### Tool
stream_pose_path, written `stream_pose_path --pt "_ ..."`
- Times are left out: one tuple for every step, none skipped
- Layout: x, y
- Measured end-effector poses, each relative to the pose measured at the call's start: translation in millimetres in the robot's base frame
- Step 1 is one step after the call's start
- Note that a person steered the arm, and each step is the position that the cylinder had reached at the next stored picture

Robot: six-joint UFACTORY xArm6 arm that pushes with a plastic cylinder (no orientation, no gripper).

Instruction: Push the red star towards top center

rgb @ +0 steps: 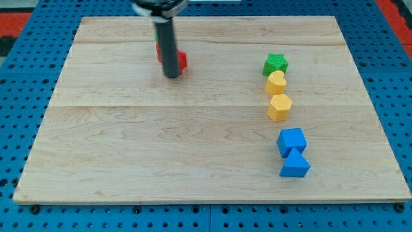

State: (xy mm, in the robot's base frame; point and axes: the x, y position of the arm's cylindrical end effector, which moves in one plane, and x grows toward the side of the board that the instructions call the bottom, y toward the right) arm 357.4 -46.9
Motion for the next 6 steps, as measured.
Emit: stream_pose_path --pt "-6 55" --pt "1 59" --pt "21 11" --pt "19 -35" --pt "-17 -43" --pt "-29 40"
